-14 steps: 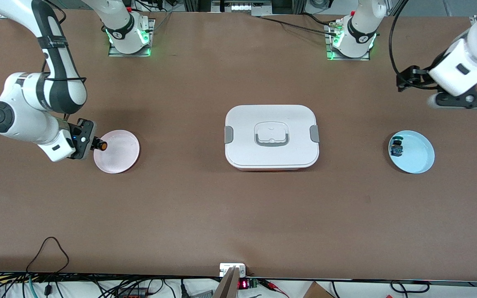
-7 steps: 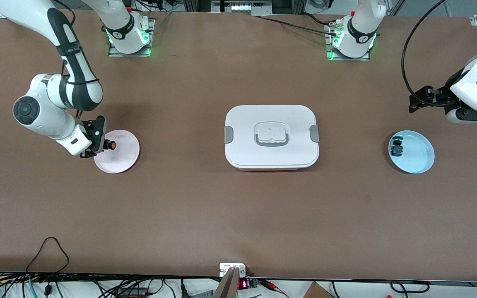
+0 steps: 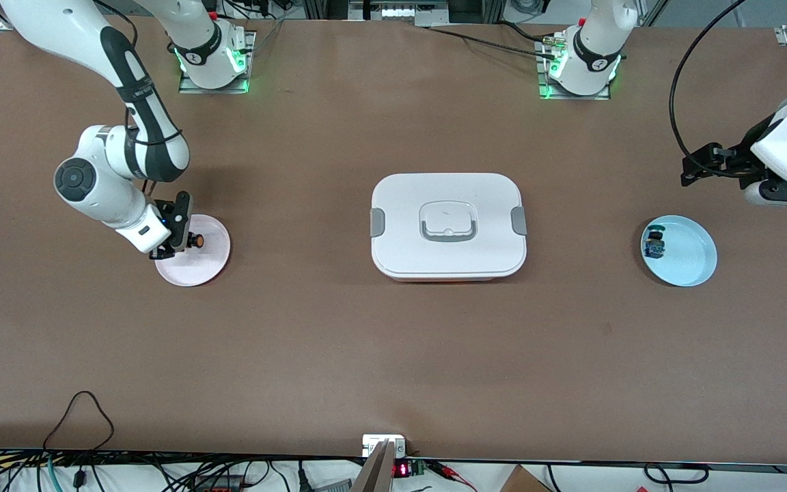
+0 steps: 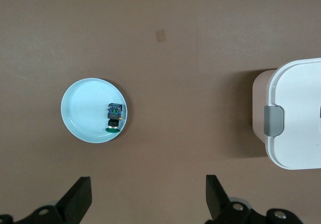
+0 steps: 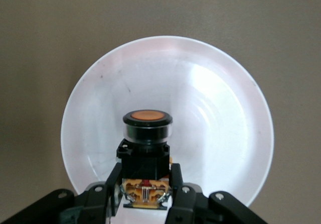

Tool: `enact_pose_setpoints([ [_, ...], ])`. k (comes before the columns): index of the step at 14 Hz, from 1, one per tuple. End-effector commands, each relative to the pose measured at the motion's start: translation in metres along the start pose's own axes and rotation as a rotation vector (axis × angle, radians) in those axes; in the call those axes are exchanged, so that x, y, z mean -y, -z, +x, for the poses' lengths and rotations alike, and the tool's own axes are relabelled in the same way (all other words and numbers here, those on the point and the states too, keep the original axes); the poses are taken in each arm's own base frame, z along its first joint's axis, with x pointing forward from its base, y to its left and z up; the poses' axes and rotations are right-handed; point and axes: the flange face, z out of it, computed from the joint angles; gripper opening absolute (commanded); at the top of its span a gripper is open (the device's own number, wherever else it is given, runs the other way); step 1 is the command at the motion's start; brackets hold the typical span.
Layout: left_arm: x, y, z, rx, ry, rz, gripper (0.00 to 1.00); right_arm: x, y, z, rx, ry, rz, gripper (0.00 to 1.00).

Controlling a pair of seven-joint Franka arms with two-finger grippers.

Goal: Transfer orange switch to right arm and place
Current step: 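Lower the switch onto the white plate and open the right gripper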

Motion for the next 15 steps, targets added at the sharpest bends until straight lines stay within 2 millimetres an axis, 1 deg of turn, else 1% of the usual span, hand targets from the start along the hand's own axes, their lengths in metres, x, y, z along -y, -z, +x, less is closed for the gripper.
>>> enact_pose_setpoints([
  [1,-0.005,0.008,-0.008,0.000,-0.035,0.010,1.00,0.002,-0.007,-0.001,0.011,0.058,-0.035,0.00],
  [2,-0.002,0.008,-0.008,0.004,-0.029,0.010,1.00,0.002,-0.010,-0.001,0.012,0.072,-0.040,0.00],
  [3,0.000,0.008,-0.011,0.022,-0.024,0.008,1.00,0.003,-0.011,-0.001,0.012,0.072,-0.039,0.06],
  [4,0.002,0.006,-0.013,0.040,-0.021,0.006,1.00,0.003,-0.011,-0.001,0.009,0.050,-0.031,0.55],
  [5,0.001,0.006,-0.013,0.040,-0.022,0.006,1.00,0.003,-0.010,-0.001,0.009,0.053,-0.033,0.98],
  [6,-0.001,0.008,-0.012,0.034,-0.025,0.008,1.00,0.001,-0.004,-0.001,0.007,0.054,-0.042,1.00],
  [7,-0.002,0.013,-0.012,0.024,-0.028,0.009,1.00,0.000,0.002,-0.001,0.005,0.051,-0.043,1.00],
  [8,-0.002,0.014,-0.011,0.022,-0.030,0.009,1.00,-0.002,0.010,0.000,0.001,0.048,-0.046,1.00],
  [9,-0.002,0.013,-0.011,0.023,-0.028,0.009,1.00,-0.008,0.023,0.000,-0.003,0.045,-0.061,1.00],
  [11,-0.002,0.014,-0.011,0.022,-0.028,0.009,1.00,-0.021,0.057,0.002,-0.011,0.045,-0.091,1.00],
  [13,-0.004,0.014,-0.011,0.022,-0.031,0.009,1.00,-0.043,0.099,0.005,-0.022,0.040,-0.091,1.00],
  [15,-0.003,0.013,-0.010,0.022,-0.030,0.009,1.00,-0.060,0.138,0.007,-0.031,0.013,-0.097,1.00],
])
